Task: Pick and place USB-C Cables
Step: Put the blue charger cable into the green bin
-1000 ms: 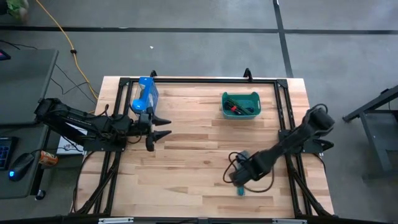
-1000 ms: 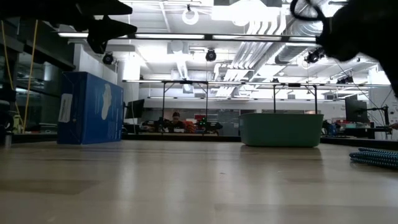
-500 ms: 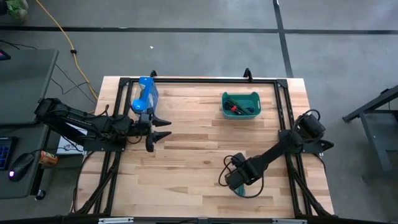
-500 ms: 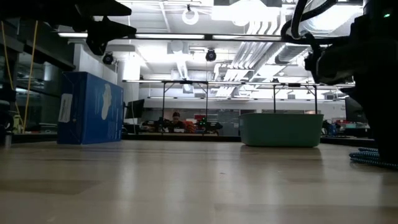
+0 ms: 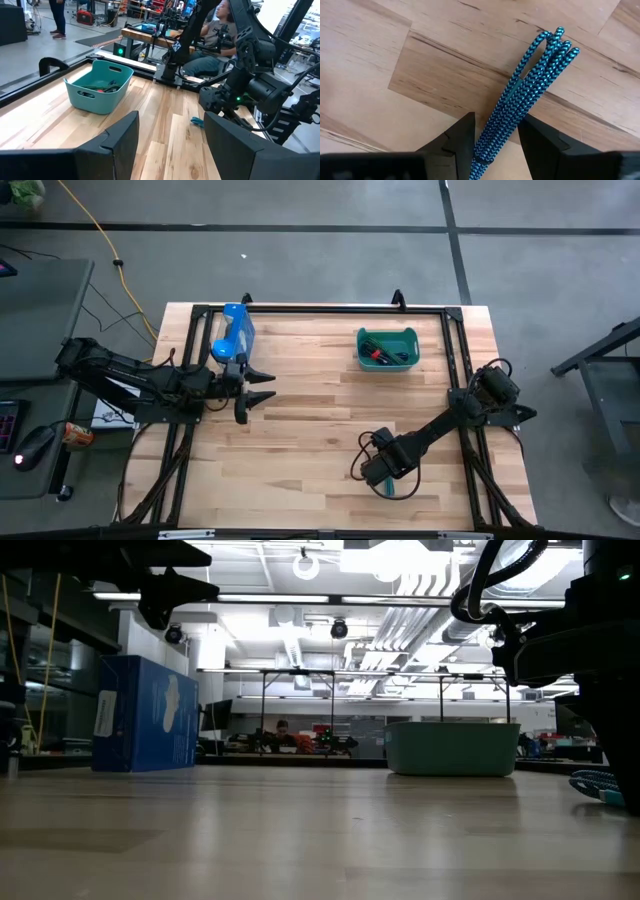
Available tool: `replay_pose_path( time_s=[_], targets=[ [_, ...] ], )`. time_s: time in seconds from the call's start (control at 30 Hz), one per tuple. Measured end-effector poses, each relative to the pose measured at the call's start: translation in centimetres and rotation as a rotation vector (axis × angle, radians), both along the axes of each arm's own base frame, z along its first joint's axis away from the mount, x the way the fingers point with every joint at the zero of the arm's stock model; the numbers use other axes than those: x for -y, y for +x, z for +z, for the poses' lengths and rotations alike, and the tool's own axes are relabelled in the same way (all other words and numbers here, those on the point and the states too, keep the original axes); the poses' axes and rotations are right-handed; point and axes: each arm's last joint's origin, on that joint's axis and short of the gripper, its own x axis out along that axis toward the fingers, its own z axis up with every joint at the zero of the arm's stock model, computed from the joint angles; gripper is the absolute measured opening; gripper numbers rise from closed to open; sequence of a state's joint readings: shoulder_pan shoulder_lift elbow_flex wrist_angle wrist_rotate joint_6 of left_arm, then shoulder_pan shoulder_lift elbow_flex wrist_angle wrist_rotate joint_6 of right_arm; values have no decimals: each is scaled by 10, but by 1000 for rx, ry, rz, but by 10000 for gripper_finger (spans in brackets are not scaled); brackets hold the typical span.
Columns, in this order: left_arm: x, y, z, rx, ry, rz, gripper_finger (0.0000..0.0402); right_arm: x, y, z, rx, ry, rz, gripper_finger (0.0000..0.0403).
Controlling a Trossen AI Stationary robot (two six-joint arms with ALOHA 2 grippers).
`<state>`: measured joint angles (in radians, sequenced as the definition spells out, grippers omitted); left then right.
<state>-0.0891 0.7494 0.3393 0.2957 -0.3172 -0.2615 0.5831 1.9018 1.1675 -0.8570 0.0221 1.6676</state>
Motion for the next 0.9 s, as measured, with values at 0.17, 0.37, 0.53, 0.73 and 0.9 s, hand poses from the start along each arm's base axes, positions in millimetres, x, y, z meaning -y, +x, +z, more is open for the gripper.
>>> replay_pose_path(
  time_s=[0.17, 0.37, 0.53, 0.73, 0.9],
  targets=[
    [0, 0, 0, 0, 0, 0, 203, 0, 0, -1, -1, -2, 2, 142],
    [0, 0, 0, 0, 0, 0, 203, 0, 0, -1, -3, -3, 14, 141],
    [0, 0, 0, 0, 0, 0, 203, 0, 0, -2, -4, -4, 29, 135],
    [0, 0, 0, -1, 2, 0, 203, 0, 0, -2, -1, -2, 75, 87],
    [0, 0, 0, -1, 2, 0, 203, 0, 1, -2, 3, -3, 106, 25]
  ],
)
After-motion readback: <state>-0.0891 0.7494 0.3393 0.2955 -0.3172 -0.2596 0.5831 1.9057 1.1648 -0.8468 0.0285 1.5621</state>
